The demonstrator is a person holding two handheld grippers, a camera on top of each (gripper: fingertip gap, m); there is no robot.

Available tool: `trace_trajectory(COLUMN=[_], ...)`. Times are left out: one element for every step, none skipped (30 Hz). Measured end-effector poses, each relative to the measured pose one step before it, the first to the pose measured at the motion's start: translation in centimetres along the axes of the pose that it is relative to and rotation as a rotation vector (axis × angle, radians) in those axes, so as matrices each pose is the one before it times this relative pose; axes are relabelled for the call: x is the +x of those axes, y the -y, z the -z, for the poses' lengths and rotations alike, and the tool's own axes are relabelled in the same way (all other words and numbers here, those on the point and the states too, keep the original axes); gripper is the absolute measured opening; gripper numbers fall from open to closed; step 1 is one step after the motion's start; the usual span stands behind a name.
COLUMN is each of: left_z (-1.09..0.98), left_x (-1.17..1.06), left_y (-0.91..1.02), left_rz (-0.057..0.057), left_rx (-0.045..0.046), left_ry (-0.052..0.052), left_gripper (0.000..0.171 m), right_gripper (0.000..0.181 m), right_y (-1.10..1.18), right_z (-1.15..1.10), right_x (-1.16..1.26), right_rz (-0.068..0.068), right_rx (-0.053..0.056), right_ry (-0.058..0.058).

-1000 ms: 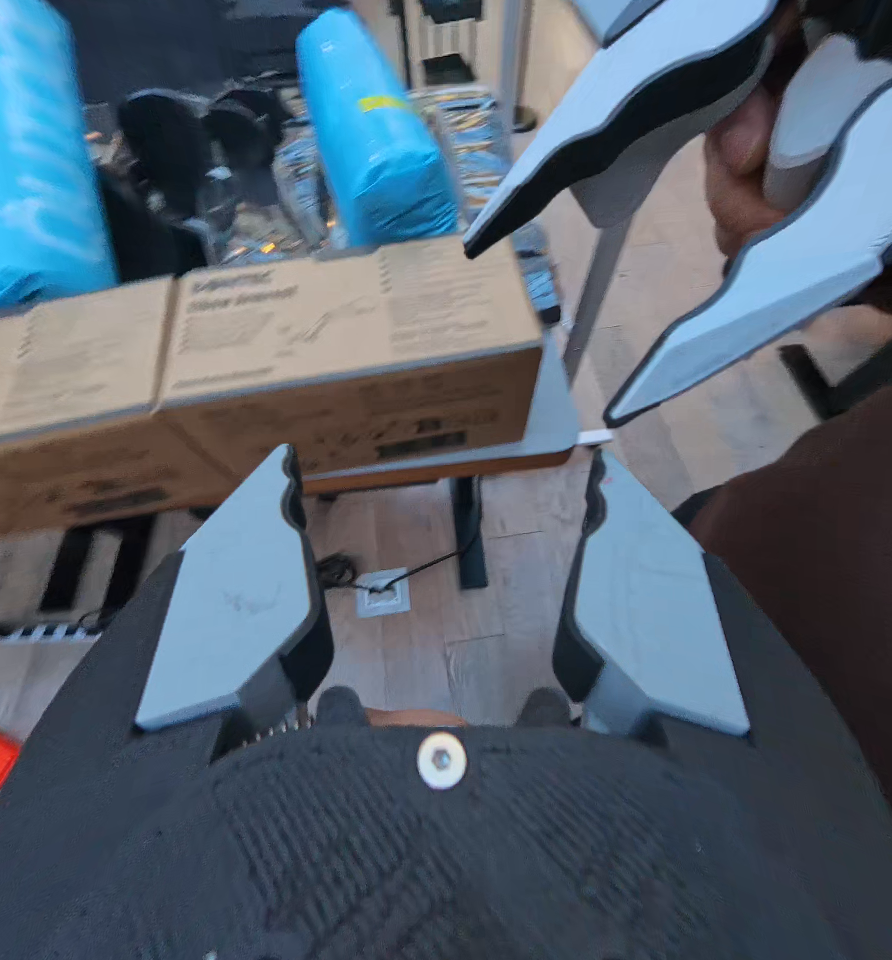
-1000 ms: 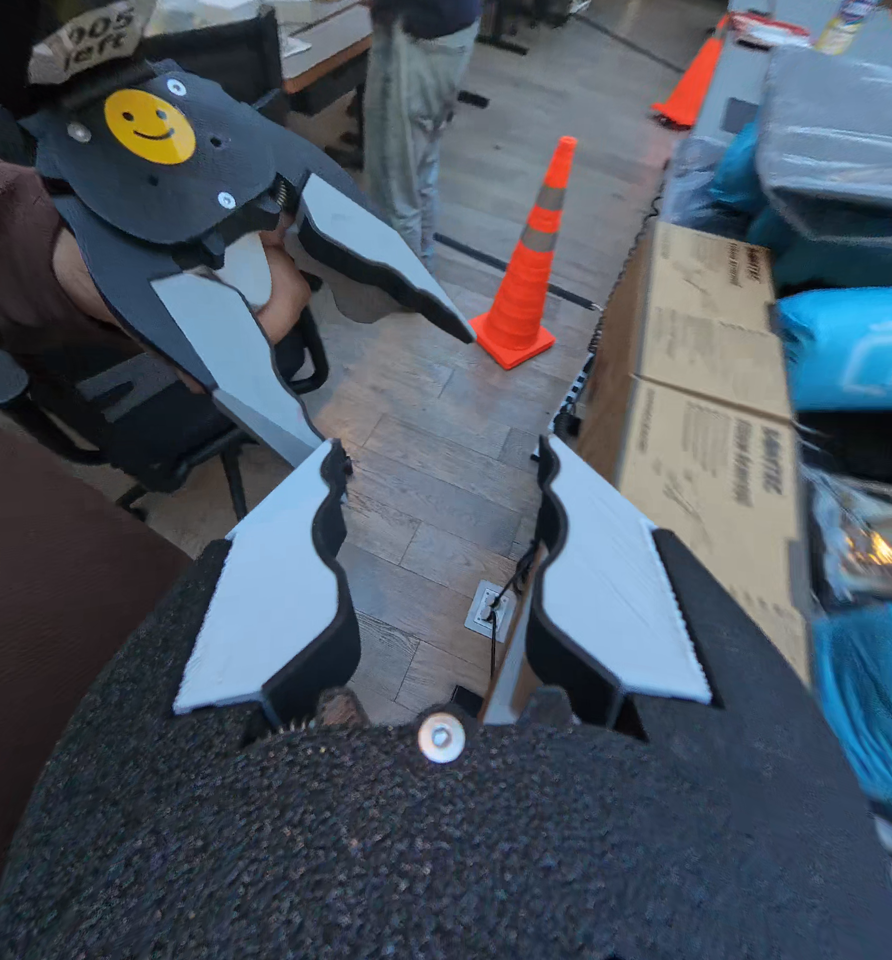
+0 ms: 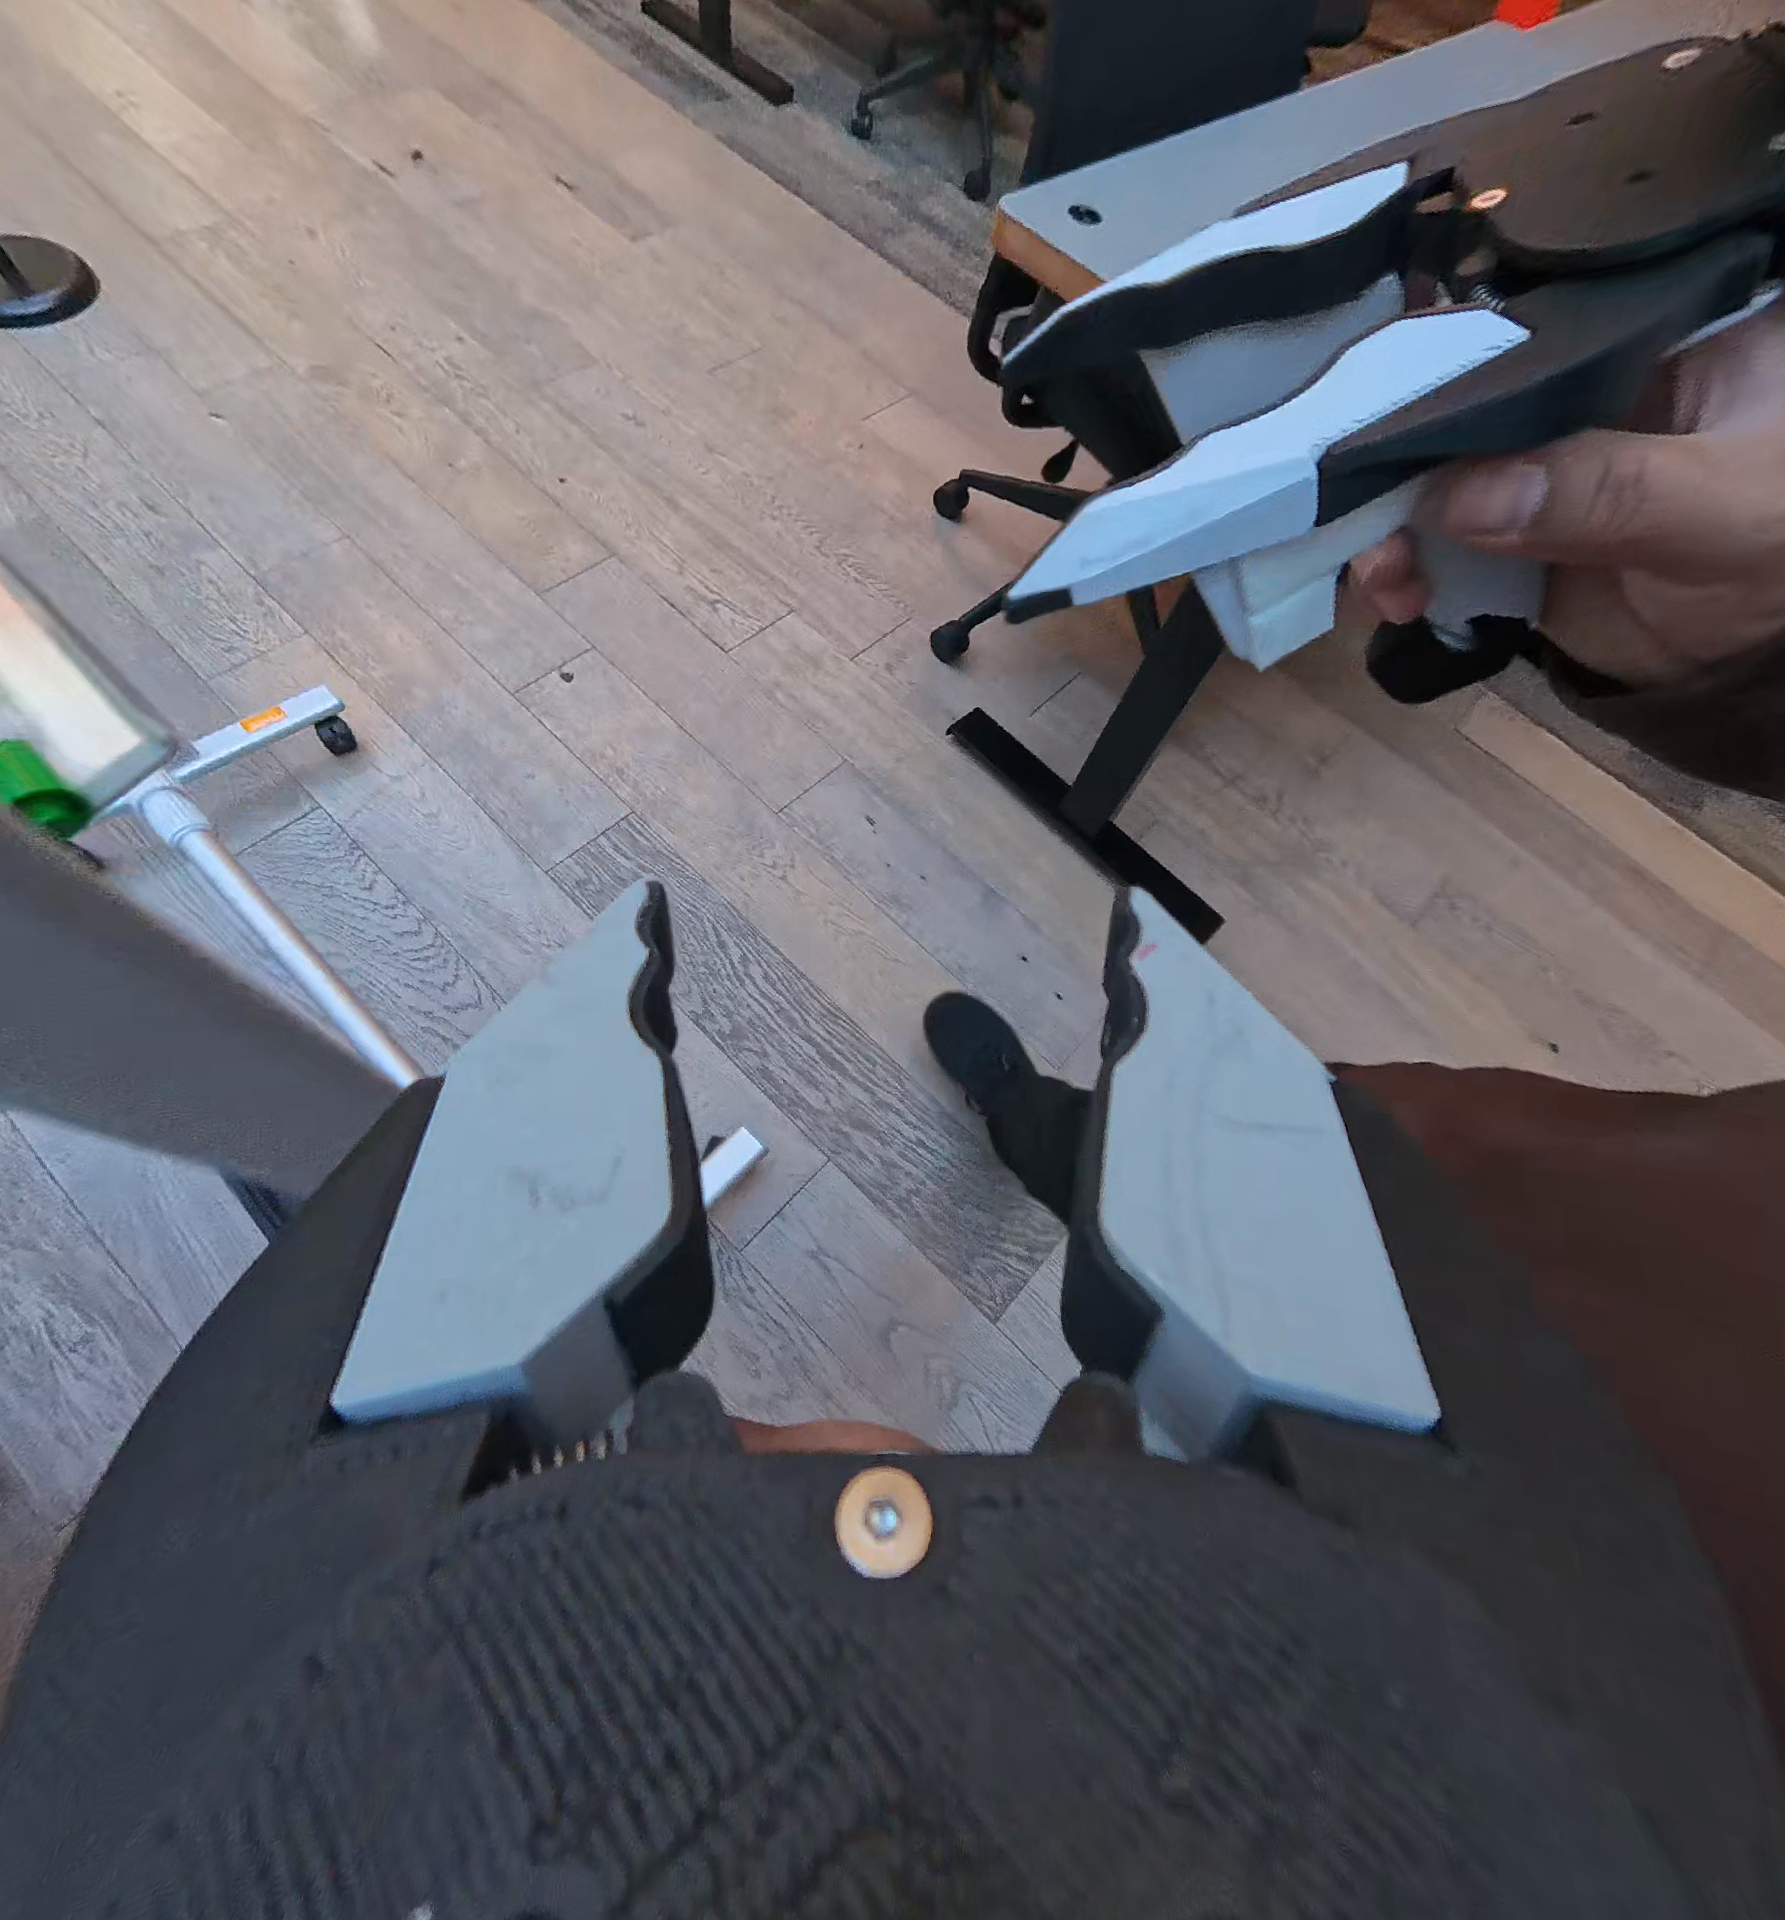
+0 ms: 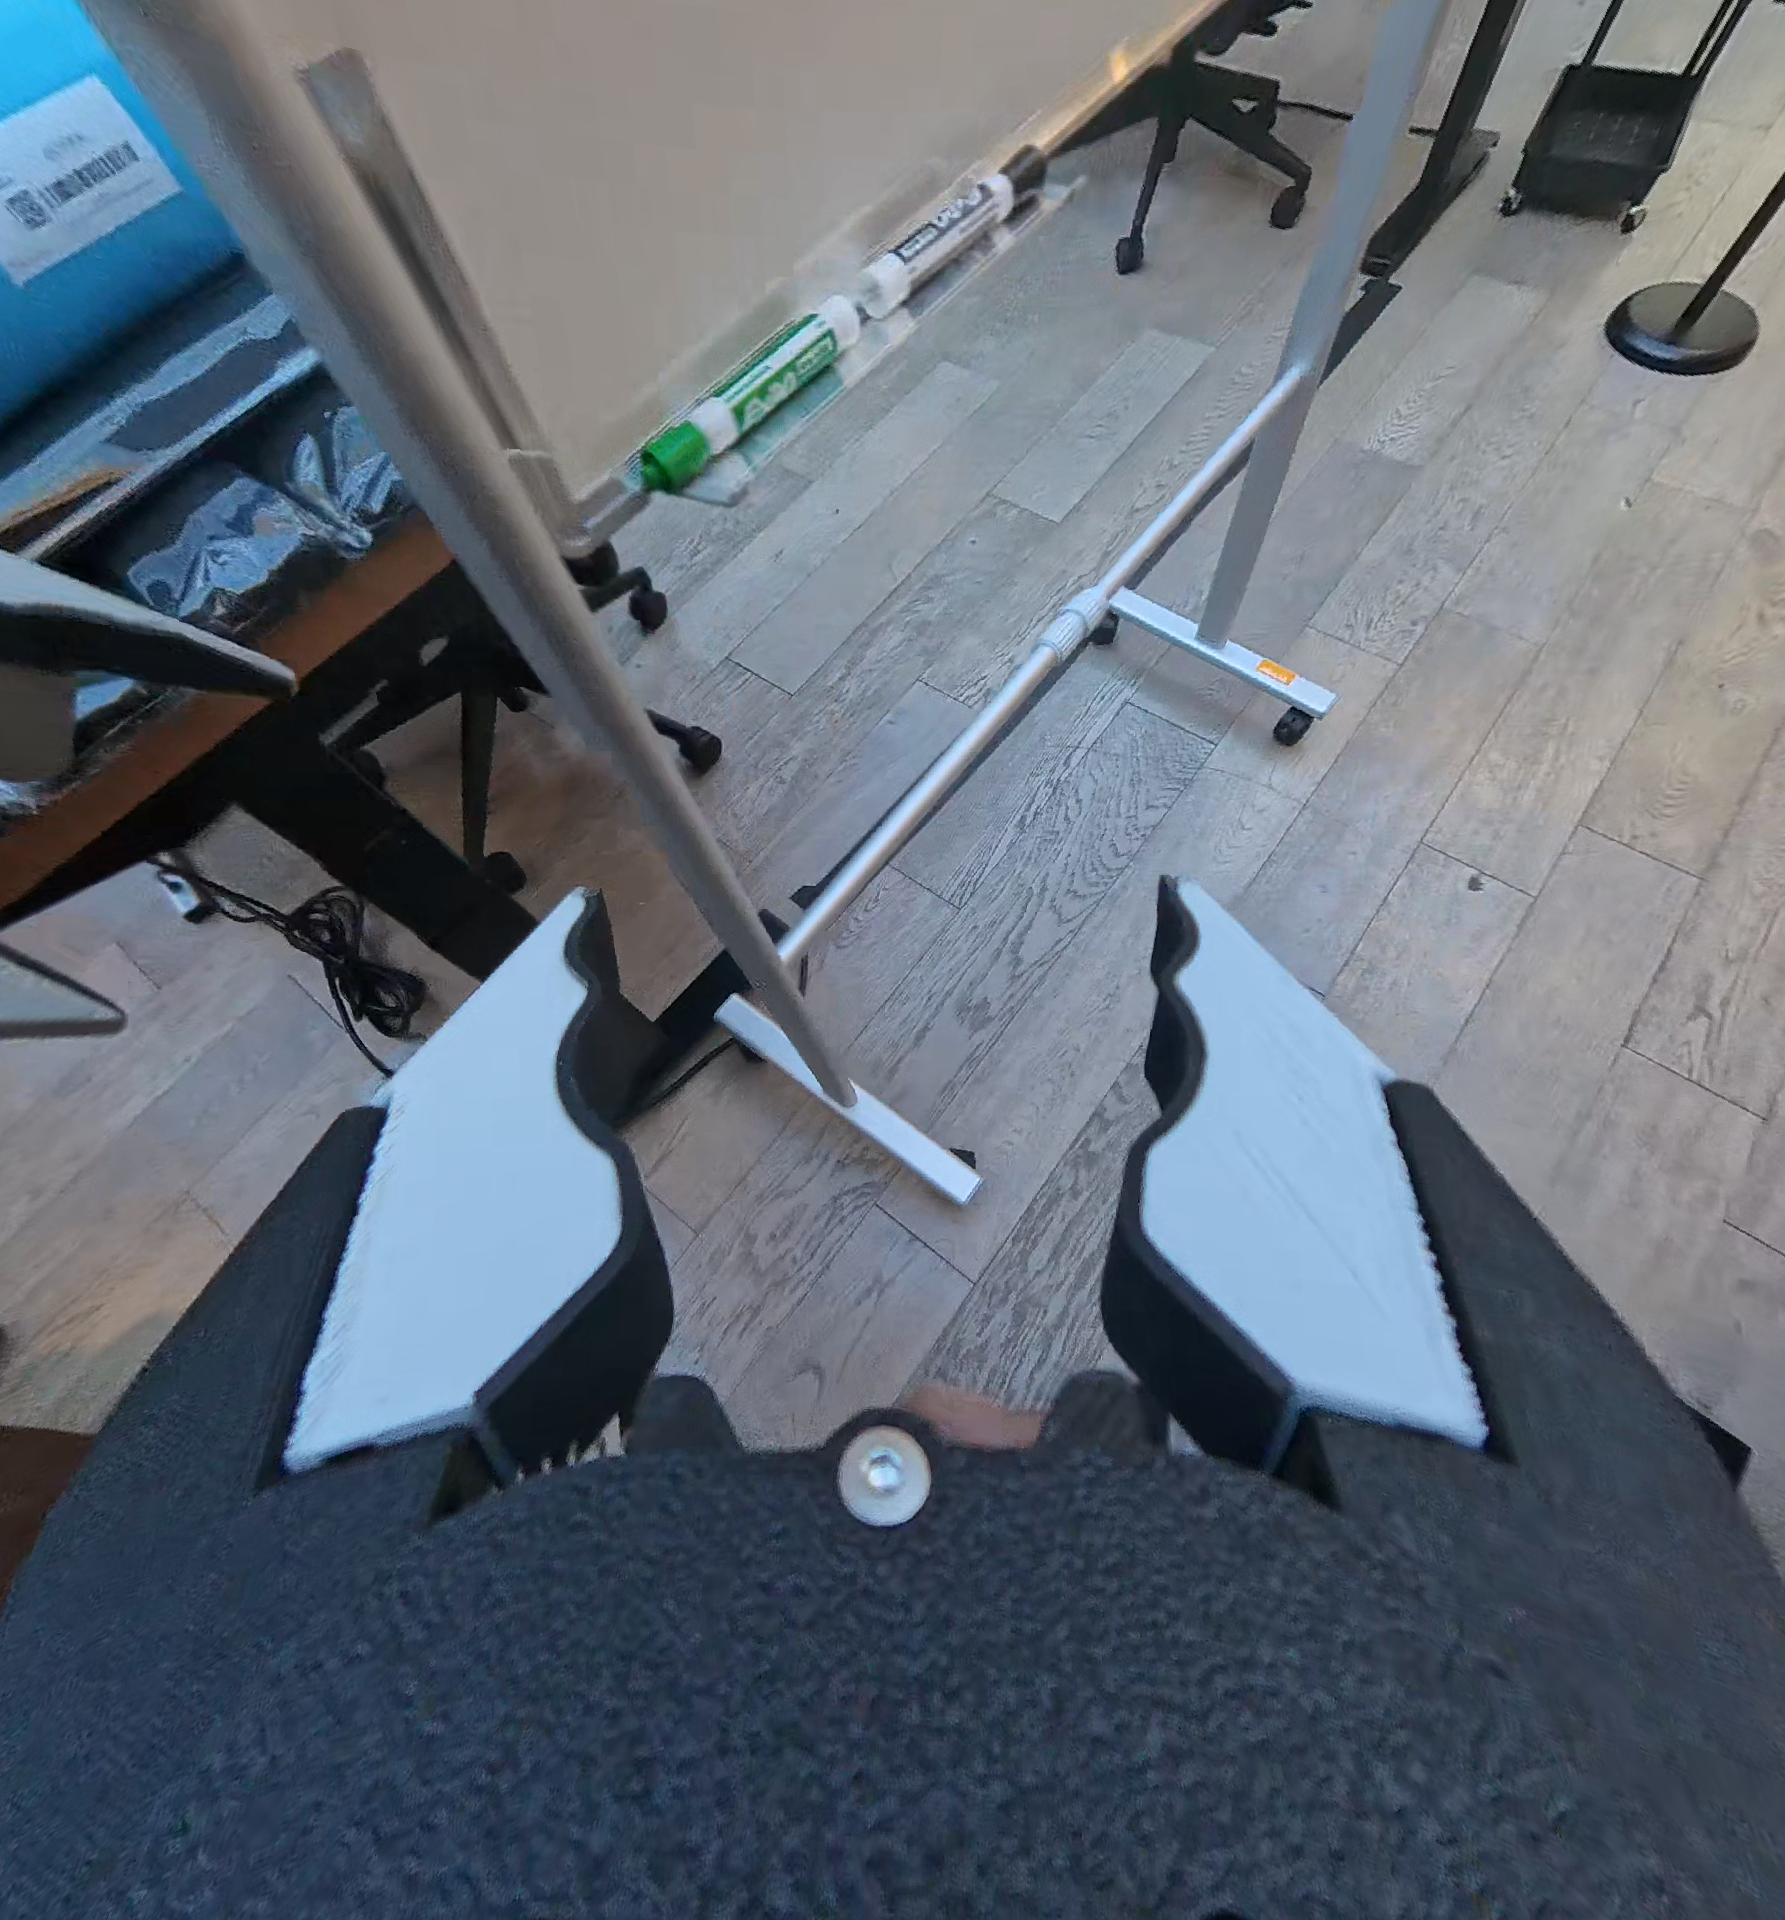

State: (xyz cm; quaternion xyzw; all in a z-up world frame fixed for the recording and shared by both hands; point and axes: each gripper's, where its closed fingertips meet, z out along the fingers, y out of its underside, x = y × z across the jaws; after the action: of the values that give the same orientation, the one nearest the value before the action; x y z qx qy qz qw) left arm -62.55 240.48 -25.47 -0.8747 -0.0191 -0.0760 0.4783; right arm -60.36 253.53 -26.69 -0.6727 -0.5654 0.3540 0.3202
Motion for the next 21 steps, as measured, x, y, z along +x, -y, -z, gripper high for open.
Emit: trace_trajectory(left_z=[-1.879,-2.051,-2.264,-2.491,-2.587,-2.555,-2.420,-2.185,-1.910,-1.537,-1.178,-0.976,-0.866,-0.838,-0.790,-0.737,-0.694,-0.681,-0.709,-0.712,-0.711], left_x=[-0.010,0.046,0.130,0.220,0.124,0.091,0.163,0.113,0.015,-0.057,-0.241,-0.358,-0.287,-0.188,-0.156,-0.208,-0.284,-0.335,-0.291,-0.224,-0.252], left_y=[0.522,0.557,0.499,0.345,0.037,-0.244,-0.432,-0.539,-0.439,-0.003,0.416,0.599,0.572,0.461,0.351,0.305,0.346,0.370,0.401,0.468,0.560], left_rz=[0.0062,0.0119,0.0151,0.0132,0.0127,0.0177,0.0271,0.0343,0.0302,0.0149,0.0050,0.0035,0.0080,0.0117,0.0063,-0.0067,-0.0160,-0.0137,-0.0043,0.0061,0.0138], left_rx=[-0.01047,-0.00992,-0.00847,-0.00890,-0.01876,-0.02924,-0.04111,-0.05610,-0.06427,-0.04798,-0.02558,-0.01342,-0.01256,-0.01854,-0.02526,-0.02577,-0.02069,-0.01542,-0.01084,-0.00302,0.00624], left_ry=[0.0087,0.0085,0.0043,-0.0028,0.0004,0.0012,-0.0054,-0.0037,0.0005,0.0035,0.0151,0.0203,0.0127,0.0032,-0.0004,0.0020,0.0067,0.0082,0.0008,-0.0073,-0.0084], left_gripper=[0.081,0.081,0.078,0.074,0.068,0.059,0.049,0.044,0.047,0.050,0.051,0.051,0.052,0.053,0.053,0.053,0.053,0.053,0.052,0.051,0.050], right_gripper=[0.101,0.101,0.097,0.088,0.084,0.083,0.081,0.080,0.080,0.080,0.079,0.079,0.079,0.079,0.081,0.082,0.082,0.079,0.074,0.072,0.071], right_y=[-0.510,-0.758,-0.705,-0.678,-0.697,-0.719,-0.716,-0.573,-0.263,0.023,0.084,0.011,0.054,0.257,0.651,1.161,1.581,1.741,1.704,1.452,0.989], right_z=[-0.698,-0.463,-0.186,0.136,0.452,0.696,0.895,1.069,1.218,1.203,1.008,0.713,0.404,0.149,0.000,-0.066,-0.099,-0.212,-0.413,-0.657,-0.896], right_x=[1.055,0.933,1.396,1.745,1.730,1.687,1.554,1.416,1.333,1.252,1.248,1.424,1.531,1.444,1.457,1.369,1.021,0.694,0.581,0.411,0.179], right_rz=[0.0145,0.0278,0.0223,0.0158,0.0090,-0.0028,-0.0103,-0.0076,0.0057,0.0223,0.0328,0.0332,0.0266,0.0176,0.0096,0.0114,0.0259,0.0359,0.0347,0.0353,0.0377], right_rx=[-0.0290,-0.0345,-0.0167,0.0001,0.0074,0.0032,-0.0074,-0.0121,-0.0024,0.0135,0.0151,0.0062,0.0030,0.0045,0.0114,0.0275,0.0417,0.0474,0.0463,0.0363,0.0127], right_ry=[0.0576,0.0728,0.0439,0.0210,0.0205,0.0190,0.0205,0.0191,0.0134,0.0108,0.0099,-0.0011,-0.0067,-0.0040,-0.0117,-0.0184,-0.0075,0.0055,0.0106,0.0220,0.0393])
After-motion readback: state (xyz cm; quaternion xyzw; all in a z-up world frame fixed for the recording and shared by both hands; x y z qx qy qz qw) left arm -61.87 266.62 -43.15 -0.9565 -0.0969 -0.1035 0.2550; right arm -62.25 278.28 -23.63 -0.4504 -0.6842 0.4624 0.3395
